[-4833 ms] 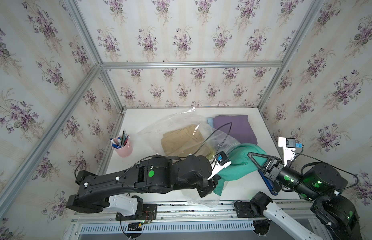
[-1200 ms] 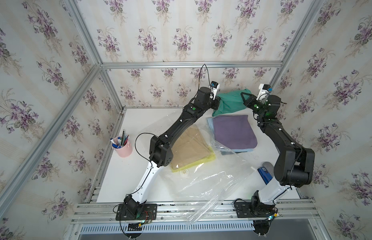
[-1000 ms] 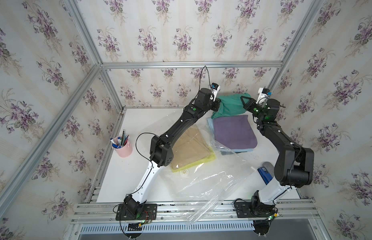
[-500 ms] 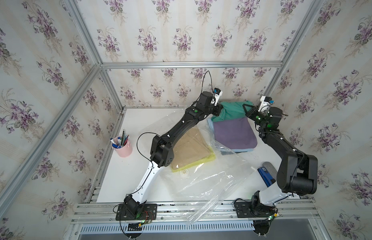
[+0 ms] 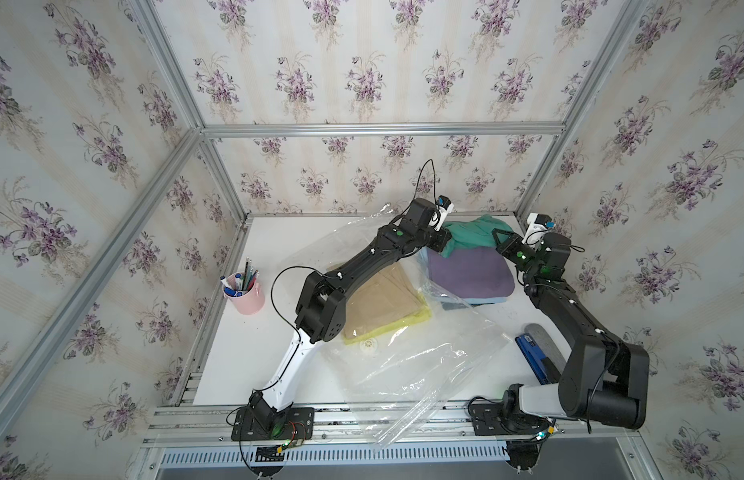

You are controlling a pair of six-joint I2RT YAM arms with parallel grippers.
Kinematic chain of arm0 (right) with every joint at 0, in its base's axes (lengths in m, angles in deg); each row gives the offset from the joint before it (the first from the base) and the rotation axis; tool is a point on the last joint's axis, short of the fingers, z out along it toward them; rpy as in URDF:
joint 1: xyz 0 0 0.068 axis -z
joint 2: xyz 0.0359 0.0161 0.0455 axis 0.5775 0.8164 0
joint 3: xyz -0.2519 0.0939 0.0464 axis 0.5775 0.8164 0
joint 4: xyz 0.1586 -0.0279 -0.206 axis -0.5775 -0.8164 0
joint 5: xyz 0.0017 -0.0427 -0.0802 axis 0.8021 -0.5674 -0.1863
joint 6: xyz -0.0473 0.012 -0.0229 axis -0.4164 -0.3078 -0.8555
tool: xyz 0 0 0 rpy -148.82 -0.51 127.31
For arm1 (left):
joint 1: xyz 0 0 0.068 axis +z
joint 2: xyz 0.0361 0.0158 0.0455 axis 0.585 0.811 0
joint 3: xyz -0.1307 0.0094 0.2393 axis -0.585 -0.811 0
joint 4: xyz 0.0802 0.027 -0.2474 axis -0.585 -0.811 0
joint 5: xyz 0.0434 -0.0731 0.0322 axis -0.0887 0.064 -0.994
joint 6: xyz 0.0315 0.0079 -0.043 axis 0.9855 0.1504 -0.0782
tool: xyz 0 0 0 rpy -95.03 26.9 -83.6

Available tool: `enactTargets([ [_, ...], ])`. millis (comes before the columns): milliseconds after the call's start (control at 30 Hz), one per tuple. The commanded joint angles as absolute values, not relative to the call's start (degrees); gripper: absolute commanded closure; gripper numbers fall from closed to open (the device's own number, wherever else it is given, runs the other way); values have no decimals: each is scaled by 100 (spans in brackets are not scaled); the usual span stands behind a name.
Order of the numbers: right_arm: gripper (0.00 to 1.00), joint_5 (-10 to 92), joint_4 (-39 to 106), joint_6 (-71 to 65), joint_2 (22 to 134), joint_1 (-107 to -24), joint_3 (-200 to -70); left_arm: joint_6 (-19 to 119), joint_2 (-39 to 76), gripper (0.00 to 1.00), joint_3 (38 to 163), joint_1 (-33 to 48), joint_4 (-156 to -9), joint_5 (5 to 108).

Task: Take the trousers out of the vacuum bag
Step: Place the trousers at the center of the board.

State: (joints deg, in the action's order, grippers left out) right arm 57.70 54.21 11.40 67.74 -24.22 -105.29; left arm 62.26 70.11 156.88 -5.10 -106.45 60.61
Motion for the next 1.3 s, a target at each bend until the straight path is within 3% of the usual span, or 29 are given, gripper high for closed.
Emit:
enactTargets([
  [0, 100, 5400, 5294, 960, 6513, -2367, -10269, 6344, 6862, 73, 15291, -597, -10666, 5780],
  [367, 100, 4975, 4533, 1124, 5762, -2263, -9320, 6687, 6516, 46, 14326, -945, -10952, 5741],
  [567, 100, 4824, 4350, 1259, 5514, -2250, -8978, 6960, 6054, 2, 13715, -1028, -11304, 5744],
  [700, 100, 4857, 4225, 1319, 5383, -2241, -8923, 6786, 5687, 0, 13223, -1041, -11350, 5718],
  [833, 100, 5031, 4239, 1429, 5335, -2228, -9016, 5744, 5504, 0, 12779, -1060, -11164, 6159],
  [967, 100, 5078, 4199, 1457, 5341, -2232, -9158, 4372, 4949, 0, 11783, -1075, -9834, 6865],
  [1200, 100, 5243, 4405, 1648, 5352, -2228, -9094, 3173, 4696, 0, 11549, -1198, -9548, 6147],
  [1267, 100, 5292, 4483, 1710, 5333, -2223, -9067, 2795, 4656, 4, 11484, -1218, -9321, 6169],
])
